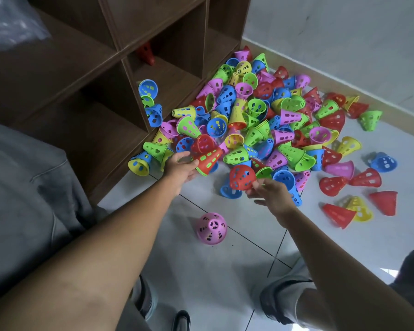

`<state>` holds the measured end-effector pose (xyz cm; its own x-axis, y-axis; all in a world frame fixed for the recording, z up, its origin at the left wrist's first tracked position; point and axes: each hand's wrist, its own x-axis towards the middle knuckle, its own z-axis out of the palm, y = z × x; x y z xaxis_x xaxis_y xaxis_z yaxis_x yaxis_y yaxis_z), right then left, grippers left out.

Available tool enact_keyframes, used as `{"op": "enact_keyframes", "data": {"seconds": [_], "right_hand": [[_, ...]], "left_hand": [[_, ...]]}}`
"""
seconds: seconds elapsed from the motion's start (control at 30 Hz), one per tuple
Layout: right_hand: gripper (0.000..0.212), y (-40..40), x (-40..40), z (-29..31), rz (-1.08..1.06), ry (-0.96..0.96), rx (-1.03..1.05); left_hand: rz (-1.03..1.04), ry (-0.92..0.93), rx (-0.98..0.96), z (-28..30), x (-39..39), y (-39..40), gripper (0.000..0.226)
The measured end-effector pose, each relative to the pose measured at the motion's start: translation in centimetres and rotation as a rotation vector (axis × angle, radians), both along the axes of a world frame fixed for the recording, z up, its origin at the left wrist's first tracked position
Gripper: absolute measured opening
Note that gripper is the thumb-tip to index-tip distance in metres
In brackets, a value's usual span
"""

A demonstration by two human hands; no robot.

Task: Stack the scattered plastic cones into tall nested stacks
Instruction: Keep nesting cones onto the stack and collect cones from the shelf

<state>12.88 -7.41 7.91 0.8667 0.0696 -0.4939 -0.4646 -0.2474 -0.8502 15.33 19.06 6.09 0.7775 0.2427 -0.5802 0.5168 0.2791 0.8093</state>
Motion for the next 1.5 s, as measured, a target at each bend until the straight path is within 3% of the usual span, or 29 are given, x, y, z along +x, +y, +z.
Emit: {"op": "enact_keyframes", "data": {"seconds": [0.17,0.33,0.63,1.03,1.1,1.2,1.4,1.5], "right_hand": [[0.02,0.2,0.7,2.2,0.172,0.132,0.251],[0.034,0.3,0.8,3.9,0.414,0.335,0.361],[0.015,1.8,-0.9,5.4,0.755,0.485,0.17],[0.014,2.7,-1.3,3.8,0.734,0.483,-0.069],[0.015,2.8,-1.4,3.7,0.715,0.497,-0.074],[0.019,2.8,-1.5,3.6,0.68,0.509,-0.064],[0.031,2.8,-2.1,3.1,0.694,0.48,-0.218],[0.032,2.5,-2.2,2.5,0.626,0.385,-0.31]], "left_hand": [[-0.116,0.026,-0.138,0.5,-0.7,0.8,0.045],[-0.161,0.033,-0.216,1.4,-1.0,1.5,0.043],[-0.228,0.011,-0.319,3.6,-1.4,1.3,0.028],[-0.614,0.047,-0.53,5.6,-4.2,3.3,0.012],[-0.688,0.064,-0.551,5.5,-4.7,3.8,0.022],[-0.783,0.088,-0.5,5.4,-5.4,4.1,0.039],[-0.891,0.158,-0.429,5.5,-6.2,3.9,0.043],[-0.912,0.215,-0.364,5.4,-6.4,3.5,0.027]]}}
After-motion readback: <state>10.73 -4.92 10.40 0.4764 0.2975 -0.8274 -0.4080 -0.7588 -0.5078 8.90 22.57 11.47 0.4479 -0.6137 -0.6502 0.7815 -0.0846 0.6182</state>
